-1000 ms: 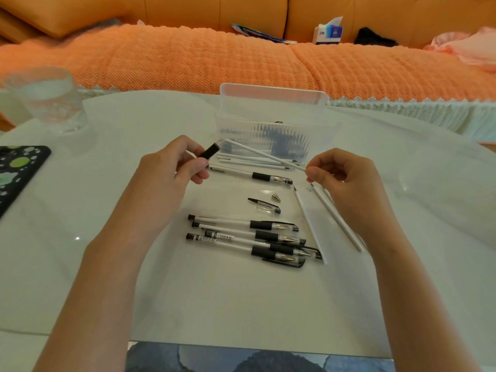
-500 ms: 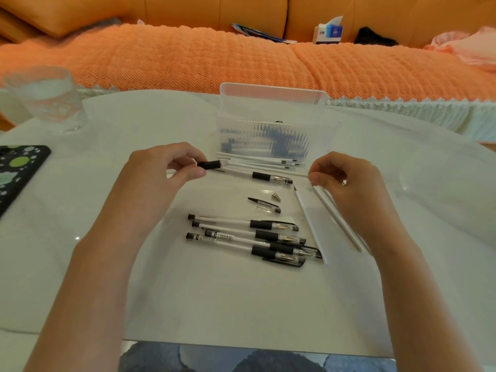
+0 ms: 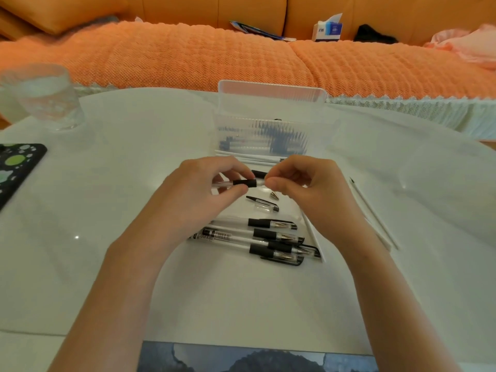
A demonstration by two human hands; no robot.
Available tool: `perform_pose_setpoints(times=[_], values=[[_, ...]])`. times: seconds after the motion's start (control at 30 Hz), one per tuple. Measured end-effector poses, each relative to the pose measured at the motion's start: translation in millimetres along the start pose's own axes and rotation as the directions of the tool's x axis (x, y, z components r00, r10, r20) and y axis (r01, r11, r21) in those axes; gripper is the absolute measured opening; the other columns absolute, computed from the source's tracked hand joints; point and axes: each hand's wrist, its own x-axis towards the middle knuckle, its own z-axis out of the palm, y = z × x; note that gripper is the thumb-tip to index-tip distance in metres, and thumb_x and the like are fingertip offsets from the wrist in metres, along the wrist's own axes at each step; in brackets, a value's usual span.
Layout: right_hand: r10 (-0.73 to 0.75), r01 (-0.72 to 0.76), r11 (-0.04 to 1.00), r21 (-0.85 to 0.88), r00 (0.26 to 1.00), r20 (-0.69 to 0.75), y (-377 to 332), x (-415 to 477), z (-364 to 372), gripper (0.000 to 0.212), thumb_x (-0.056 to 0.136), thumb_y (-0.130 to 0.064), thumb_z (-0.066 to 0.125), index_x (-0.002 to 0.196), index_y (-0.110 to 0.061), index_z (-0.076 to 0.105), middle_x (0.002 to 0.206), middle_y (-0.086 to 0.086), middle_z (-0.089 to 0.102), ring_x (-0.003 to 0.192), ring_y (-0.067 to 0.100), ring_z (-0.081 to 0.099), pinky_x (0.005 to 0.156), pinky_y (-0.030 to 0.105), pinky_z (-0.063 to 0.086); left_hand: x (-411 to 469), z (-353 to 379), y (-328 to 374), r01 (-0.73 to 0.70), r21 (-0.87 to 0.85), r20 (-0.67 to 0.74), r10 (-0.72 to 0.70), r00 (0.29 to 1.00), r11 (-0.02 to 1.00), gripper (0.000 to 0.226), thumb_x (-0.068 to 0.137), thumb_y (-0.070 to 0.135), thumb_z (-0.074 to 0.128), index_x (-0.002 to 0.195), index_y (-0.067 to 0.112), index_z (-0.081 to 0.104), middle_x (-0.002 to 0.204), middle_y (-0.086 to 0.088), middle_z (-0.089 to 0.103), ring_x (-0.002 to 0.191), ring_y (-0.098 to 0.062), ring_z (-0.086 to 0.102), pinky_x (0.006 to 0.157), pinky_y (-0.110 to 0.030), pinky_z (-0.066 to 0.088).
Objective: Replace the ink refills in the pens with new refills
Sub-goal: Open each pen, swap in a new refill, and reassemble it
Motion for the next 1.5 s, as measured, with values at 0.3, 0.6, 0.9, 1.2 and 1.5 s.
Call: perform_pose_setpoints(times=[0.3,0.6,0.9,1.2,1.5], values=[[0.036,-0.035,0.987,0.159,0.999,-0.003,1.1,-0.6,-3.9,0.003,0.080,-0.014,0.072,0.083,-0.013,0.070,0.070,-0.001,0.070,0.063,0.008,0.061,0.060,0.014,0.048,-1.5,6.6,7.9,-0.074,0.030,0.021,0.074,0.997,0.997,0.013,0.086,0.039,0.060,0.097,0.045,0.063,0.081,0.020,0.063,0.072,0.002,0.057,0.066,-0.014,0.038],[0.111,-0.112,0.993,0.028,0.994,0.016,4.3,-1.0,-12.6,0.017,0.089,-0.029,0.060,0.085,-0.016,0.070,0.071,-0.005,0.071,0.060,0.002,0.058,0.057,0.014,0.046,-0.8,6.9,6.2,-0.076,0.022,0.029,0.075,0.997,0.997,0.019,0.091,0.037,0.053,0.103,0.049,0.061,0.085,0.020,0.062,0.068,0.000,0.056,0.072,-0.020,0.045],[0.088,-0.092,0.995,0.044,0.992,0.093,-2.2,-3.4,-11.0,0.008,0.085,-0.023,0.066,0.085,-0.017,0.070,0.073,-0.004,0.071,0.061,-0.001,0.059,0.058,0.008,0.043,-1.0,8.4,9.1,-0.094,0.110,-0.028,0.098,0.995,0.989,0.009,0.082,0.046,0.061,0.089,0.040,0.061,0.079,0.021,0.060,0.075,-0.004,0.058,0.067,-0.024,0.046],[0.056,-0.058,0.998,0.016,0.994,0.097,-1.4,-2.6,-10.0,0.010,0.085,-0.025,0.066,0.084,-0.018,0.072,0.072,-0.007,0.071,0.062,0.000,0.059,0.062,0.012,0.047,-1.1,8.8,10.2,-0.107,0.114,-0.064,0.115,0.991,0.988,0.004,0.085,0.043,0.061,0.086,0.038,0.061,0.077,0.020,0.060,0.075,-0.002,0.059,0.066,-0.022,0.046],[0.039,-0.043,0.994,-0.097,0.998,-0.040,6.8,-2.2,-24.2,0.004,0.083,-0.017,0.069,0.082,-0.021,0.071,0.071,-0.009,0.068,0.064,0.000,0.055,0.062,0.011,0.044,1.3,5.9,2.6,-0.025,0.063,-0.063,0.029,0.998,0.998,0.008,0.087,0.041,0.058,0.082,0.036,0.059,0.075,0.020,0.064,0.066,-0.001,0.057,0.065,-0.027,0.047]])
